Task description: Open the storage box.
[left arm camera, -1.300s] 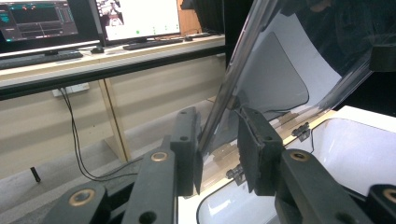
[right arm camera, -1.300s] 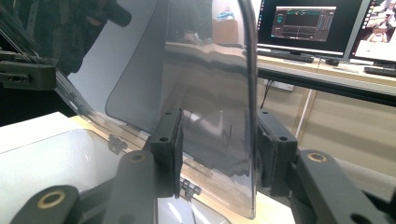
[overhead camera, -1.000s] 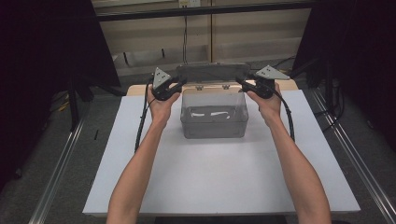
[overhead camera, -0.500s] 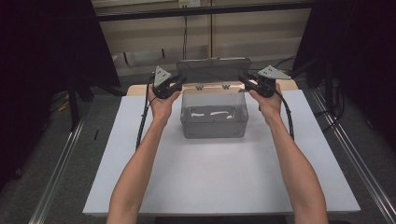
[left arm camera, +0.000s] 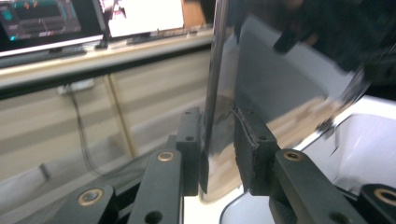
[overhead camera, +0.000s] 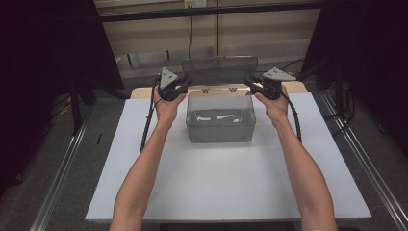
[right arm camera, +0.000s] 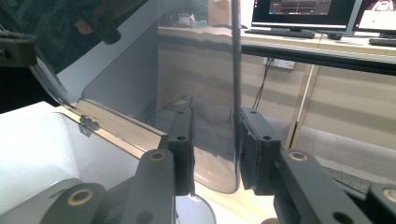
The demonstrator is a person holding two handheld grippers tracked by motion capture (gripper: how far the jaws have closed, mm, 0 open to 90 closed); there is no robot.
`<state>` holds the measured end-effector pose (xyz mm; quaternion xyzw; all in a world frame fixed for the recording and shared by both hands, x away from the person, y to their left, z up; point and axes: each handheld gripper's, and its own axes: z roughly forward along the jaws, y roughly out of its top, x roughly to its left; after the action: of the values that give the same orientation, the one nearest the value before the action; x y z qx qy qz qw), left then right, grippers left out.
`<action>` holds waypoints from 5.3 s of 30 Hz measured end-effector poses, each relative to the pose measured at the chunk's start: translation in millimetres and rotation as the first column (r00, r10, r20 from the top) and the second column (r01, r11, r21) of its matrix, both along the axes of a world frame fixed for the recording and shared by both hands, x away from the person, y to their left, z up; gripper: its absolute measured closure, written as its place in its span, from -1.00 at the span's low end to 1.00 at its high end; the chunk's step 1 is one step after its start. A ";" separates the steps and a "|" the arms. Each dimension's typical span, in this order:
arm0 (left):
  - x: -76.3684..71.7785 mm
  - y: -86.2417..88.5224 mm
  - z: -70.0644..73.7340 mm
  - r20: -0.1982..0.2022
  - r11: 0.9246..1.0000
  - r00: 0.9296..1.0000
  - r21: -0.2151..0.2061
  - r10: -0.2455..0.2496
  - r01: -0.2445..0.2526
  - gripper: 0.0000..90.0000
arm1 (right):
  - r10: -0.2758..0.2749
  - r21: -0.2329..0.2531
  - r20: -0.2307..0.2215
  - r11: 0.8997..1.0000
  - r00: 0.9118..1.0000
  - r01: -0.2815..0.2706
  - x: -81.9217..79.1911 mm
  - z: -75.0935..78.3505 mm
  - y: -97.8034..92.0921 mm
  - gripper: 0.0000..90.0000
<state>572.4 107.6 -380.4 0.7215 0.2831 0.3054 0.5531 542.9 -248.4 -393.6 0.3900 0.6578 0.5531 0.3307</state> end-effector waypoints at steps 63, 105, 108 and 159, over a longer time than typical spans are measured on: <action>23.8 -1.3 -26.8 -0.102 0.999 0.995 -0.038 0.001 -0.005 0.67 | -0.041 0.109 -0.083 0.993 0.996 0.050 20.1 -14.2 -1.2 0.59; 33.6 -6.5 -29.1 -0.210 0.998 0.978 -0.063 0.007 -0.020 0.36 | -0.042 0.142 -0.177 0.988 0.983 0.068 32.9 -19.4 2.6 0.41; 35.4 -6.8 -28.2 -0.235 0.997 0.972 -0.069 0.006 -0.023 0.34 | -0.042 0.151 -0.193 0.986 0.980 0.071 35.3 -19.8 2.4 0.39; 41.9 -5.8 -35.5 -0.322 0.993 0.947 -0.109 0.007 -0.044 0.01 | -0.109 0.215 -0.353 0.957 0.929 0.195 45.8 -35.6 9.7 -0.05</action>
<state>614.2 101.8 -415.9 0.7248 0.3958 0.1741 0.5363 588.6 -238.6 -429.2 0.5671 0.5985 0.5277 0.2042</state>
